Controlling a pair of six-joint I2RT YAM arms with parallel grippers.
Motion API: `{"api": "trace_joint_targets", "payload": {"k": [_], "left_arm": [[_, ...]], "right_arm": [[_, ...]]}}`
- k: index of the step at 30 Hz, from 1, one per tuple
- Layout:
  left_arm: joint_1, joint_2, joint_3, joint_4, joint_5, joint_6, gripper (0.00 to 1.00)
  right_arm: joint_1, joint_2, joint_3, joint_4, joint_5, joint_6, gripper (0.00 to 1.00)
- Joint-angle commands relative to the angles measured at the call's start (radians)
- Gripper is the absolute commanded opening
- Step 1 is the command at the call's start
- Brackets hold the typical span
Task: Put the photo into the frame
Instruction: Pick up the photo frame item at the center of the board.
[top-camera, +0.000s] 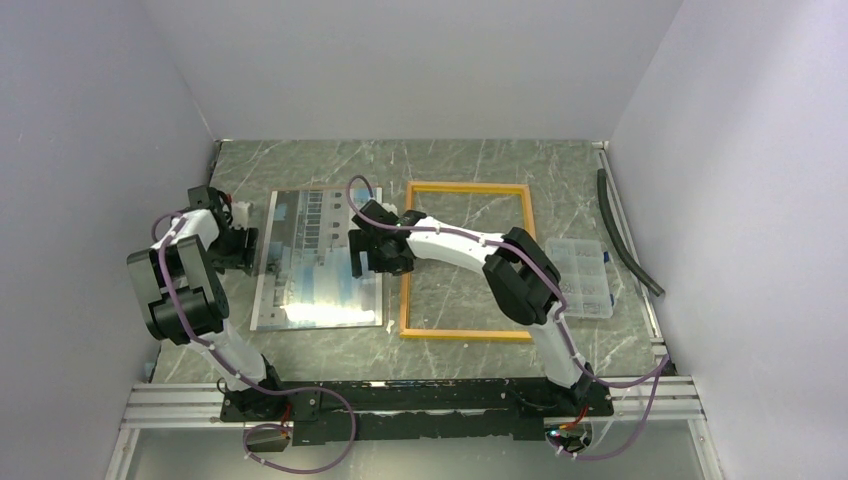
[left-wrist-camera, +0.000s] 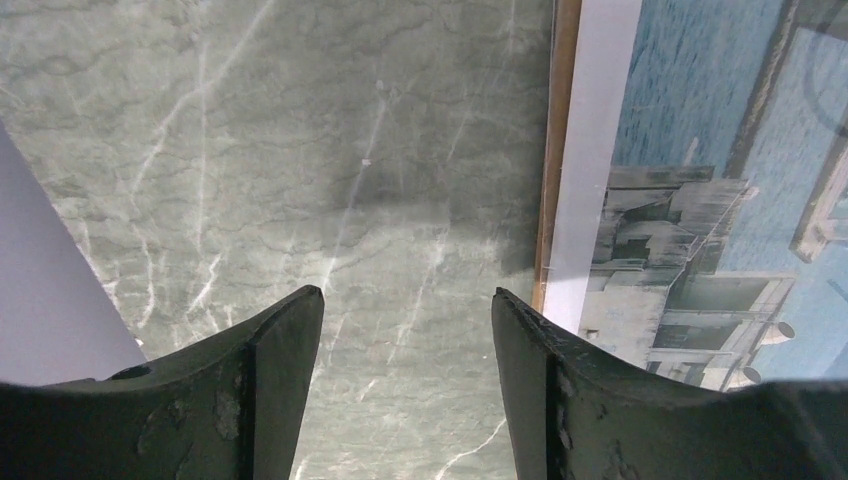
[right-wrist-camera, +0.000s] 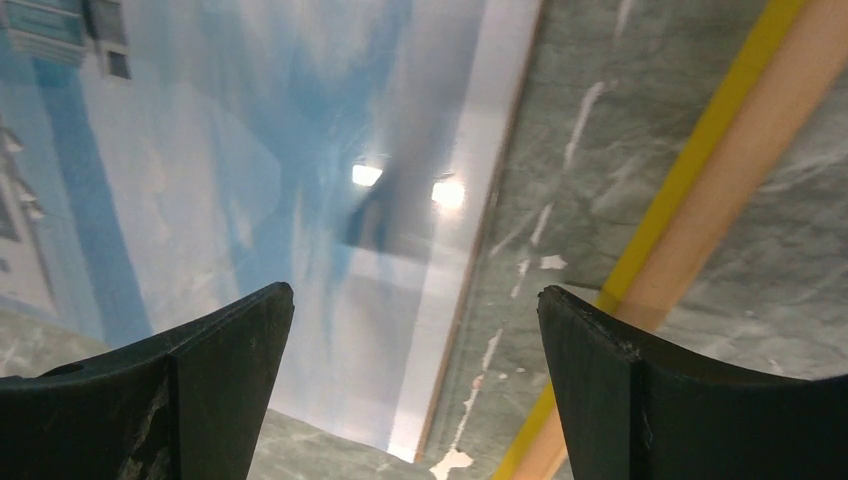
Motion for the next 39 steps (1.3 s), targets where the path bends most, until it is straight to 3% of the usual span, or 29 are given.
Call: {"api": "trace_joint_targets", "payload": {"k": [1, 13, 20, 32, 39], "left_arm": [[0.001, 0.005, -0.038, 0.037, 0.004, 0.01, 0.68], [-0.029, 0.037, -0.078, 0.065, 0.022, -0.011, 0.65], [-0.049, 0.045, -0.091, 0.069, 0.02, -0.017, 0.59], [-0.068, 0.035, -0.096, 0.067, 0.007, -0.017, 0.57], [-0.068, 0.031, -0.09, 0.057, 0.006, -0.014, 0.56]], "right_arm": [[0.009, 0.014, 0.004, 0.075, -0.095, 0.036, 0.97], [0.01, 0.05, 0.033, 0.069, -0.163, 0.067, 0.98], [0.01, -0.018, 0.072, 0.076, -0.196, 0.068, 0.97], [0.017, -0.09, 0.079, 0.071, -0.223, 0.072, 0.96], [0.014, -0.226, -0.047, 0.288, -0.321, 0.102, 0.95]]}}
